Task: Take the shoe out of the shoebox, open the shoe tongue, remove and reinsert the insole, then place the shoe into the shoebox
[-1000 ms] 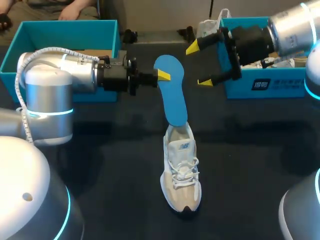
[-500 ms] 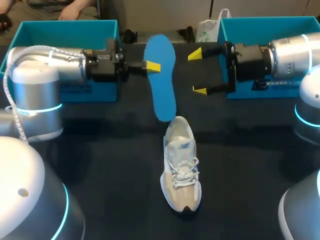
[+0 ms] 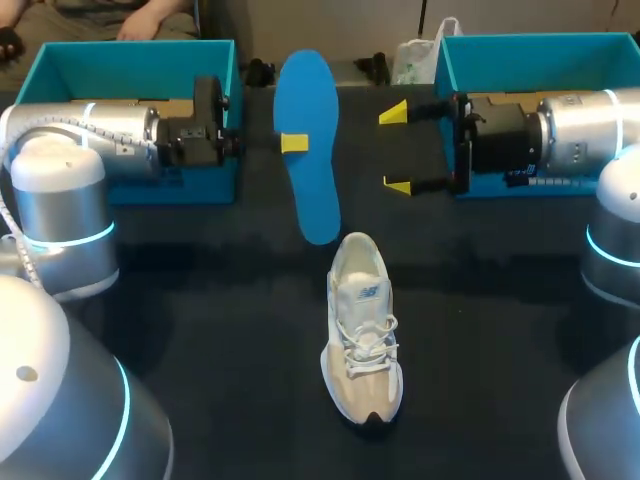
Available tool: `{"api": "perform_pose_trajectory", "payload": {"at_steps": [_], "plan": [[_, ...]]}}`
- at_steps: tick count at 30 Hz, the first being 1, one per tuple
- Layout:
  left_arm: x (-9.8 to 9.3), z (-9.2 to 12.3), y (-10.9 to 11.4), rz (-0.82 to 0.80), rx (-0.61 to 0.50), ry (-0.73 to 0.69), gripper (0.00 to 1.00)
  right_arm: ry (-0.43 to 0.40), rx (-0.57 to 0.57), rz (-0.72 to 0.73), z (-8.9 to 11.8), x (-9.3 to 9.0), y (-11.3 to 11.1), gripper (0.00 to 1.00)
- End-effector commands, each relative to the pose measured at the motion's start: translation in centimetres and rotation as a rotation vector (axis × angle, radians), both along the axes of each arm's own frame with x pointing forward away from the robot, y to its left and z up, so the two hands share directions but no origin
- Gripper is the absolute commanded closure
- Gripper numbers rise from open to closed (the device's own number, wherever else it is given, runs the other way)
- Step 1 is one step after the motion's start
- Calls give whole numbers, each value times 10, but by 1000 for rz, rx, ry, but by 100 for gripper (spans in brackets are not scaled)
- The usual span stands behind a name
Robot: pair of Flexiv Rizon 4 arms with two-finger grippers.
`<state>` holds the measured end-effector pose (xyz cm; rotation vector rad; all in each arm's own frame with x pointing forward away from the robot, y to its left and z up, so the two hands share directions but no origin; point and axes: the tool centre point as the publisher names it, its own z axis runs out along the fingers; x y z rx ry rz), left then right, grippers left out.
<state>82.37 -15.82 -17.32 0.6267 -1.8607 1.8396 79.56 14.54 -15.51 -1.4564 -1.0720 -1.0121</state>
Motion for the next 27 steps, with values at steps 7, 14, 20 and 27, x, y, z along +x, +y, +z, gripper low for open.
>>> {"api": "perform_pose_trajectory", "payload": {"at_steps": [7, 14, 20, 27], "plan": [[-14, 19, 11, -51, -112, -809, 100, 0, -2, 0, 0, 1, 1, 0], [-14, 19, 11, -51, -112, -809, 100, 0, -2, 0, 0, 1, 1, 0], [-10, 15, 11, -1, -47, -1014, 100, 0, -2, 0, 0, 1, 1, 0], [-7, 11, 11, 22, 5, -1342, 100, 0, -2, 0, 0, 1, 1, 0]]}}
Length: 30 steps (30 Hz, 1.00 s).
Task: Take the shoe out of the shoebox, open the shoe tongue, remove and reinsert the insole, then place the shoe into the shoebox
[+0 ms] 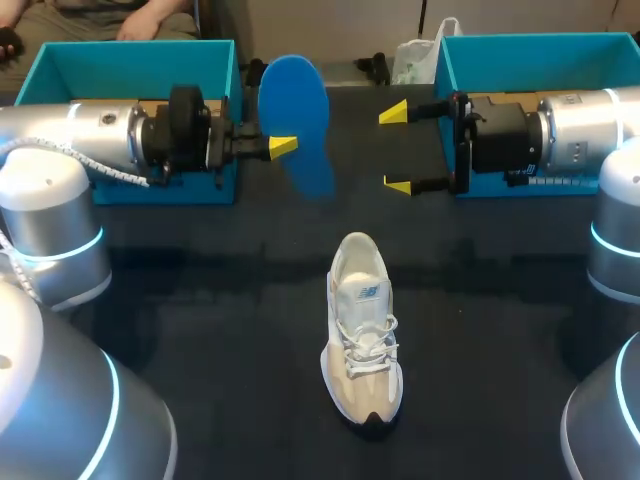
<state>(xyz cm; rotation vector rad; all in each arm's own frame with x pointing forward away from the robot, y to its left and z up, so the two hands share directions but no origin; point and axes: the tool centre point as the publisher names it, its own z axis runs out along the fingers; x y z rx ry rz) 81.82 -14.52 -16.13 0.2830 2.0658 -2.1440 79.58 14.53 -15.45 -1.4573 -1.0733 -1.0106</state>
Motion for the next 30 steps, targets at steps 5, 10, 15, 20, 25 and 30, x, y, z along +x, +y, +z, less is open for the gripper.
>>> {"api": "perform_pose_trajectory", "payload": {"at_steps": [5, 10, 15, 20, 25, 30], "plan": [[-1, 0, -2, 70, 25, -452, 100, 0, -1, -1, 0, 0, 1, 0], [-1, -2, -4, 59, 10, -525, 100, 0, -1, -1, 0, 0, 1, 0], [-4, -8, -13, 44, -9, -872, 100, 0, -1, -1, 0, 0, 1, 0], [-5, -9, -14, 90, 134, -1105, 100, 0, -1, -1, 0, 0, 1, 0], [-5, -9, -14, 90, 134, -1105, 100, 0, -1, -1, 0, 0, 1, 0], [-4, -9, -17, 82, 107, -1170, 100, -65, -35, 8, 7, 7, 3, 0]]}}
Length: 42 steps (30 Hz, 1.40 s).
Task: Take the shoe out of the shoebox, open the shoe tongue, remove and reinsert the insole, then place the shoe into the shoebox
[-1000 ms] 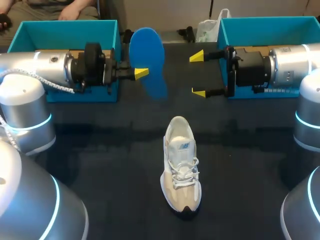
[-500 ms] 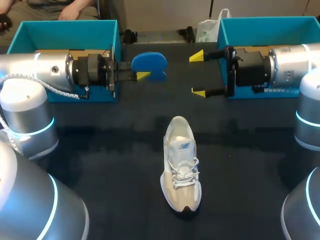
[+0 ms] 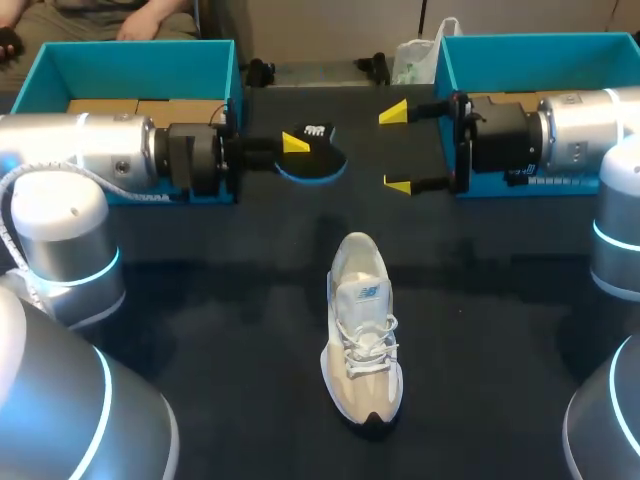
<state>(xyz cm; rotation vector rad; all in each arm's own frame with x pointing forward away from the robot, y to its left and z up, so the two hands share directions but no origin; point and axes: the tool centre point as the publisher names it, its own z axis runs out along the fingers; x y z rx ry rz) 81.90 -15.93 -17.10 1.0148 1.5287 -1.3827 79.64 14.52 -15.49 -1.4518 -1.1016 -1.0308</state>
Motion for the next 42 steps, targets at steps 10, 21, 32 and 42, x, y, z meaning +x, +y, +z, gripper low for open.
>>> {"api": "perform_pose_trajectory", "payload": {"at_steps": [10, 21, 32, 42], "plan": [[13, 3, -4, 56, -125, -413, 100, -160, -11, 30, 2, 13, 6, 0], [15, 3, -10, 57, -92, -430, 100, -180, -25, 50, 2, 14, 9, 0], [22, 6, -23, 57, -28, -425, 100, -284, -41, 76, -11, 0, 26, 0], [24, 2, -34, 51, 4, -445, 100, -344, -66, 125, -12, -5, 37, 17]]}}
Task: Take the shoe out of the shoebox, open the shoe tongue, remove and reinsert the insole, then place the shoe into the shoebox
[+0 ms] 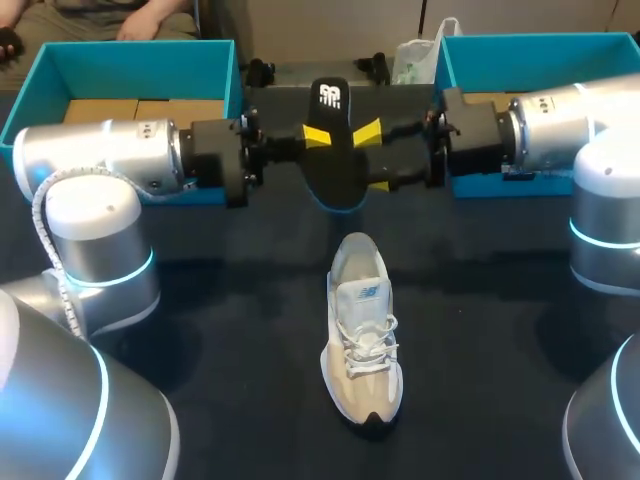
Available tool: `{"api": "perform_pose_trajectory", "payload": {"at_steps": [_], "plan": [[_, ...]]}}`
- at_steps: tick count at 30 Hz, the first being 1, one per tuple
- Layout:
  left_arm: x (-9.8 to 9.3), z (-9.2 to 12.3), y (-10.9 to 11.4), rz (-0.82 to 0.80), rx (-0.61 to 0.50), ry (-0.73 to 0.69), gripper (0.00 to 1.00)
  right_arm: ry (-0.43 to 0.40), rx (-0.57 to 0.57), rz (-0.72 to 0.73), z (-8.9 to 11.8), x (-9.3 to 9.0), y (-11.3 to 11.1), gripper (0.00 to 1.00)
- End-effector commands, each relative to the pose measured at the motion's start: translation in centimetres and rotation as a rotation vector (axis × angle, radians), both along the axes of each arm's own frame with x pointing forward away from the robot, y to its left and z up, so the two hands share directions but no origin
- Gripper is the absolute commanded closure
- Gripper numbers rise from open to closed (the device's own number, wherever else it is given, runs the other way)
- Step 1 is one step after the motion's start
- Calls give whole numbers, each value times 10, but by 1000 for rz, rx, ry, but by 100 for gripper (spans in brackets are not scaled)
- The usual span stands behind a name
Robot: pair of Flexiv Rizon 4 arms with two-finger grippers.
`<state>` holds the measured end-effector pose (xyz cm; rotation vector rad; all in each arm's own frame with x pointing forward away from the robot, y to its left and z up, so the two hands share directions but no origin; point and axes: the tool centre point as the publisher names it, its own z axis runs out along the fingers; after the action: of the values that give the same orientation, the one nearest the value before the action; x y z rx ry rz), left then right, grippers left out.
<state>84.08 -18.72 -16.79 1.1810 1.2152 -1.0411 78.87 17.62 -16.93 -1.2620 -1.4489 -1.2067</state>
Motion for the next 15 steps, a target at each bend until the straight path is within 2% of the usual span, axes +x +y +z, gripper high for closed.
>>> {"api": "perform_pose_trajectory", "payload": {"at_steps": [1, 3, 6, 15], "plan": [[2, -1, -7, 3, 6, -10, 100, 3, -22, 12, 3, 2, 8, 19], [2, -1, -9, 2, 10, -16, 100, -2, -27, 23, 3, 3, 11, 25], [2, -2, -11, -1, 11, -18, 100, -3, -29, 26, 3, 2, 14, 48], [6, -2, -14, 2, 5, -34, 100, 7, -38, 30, 0, -2, 21, 60]]}}
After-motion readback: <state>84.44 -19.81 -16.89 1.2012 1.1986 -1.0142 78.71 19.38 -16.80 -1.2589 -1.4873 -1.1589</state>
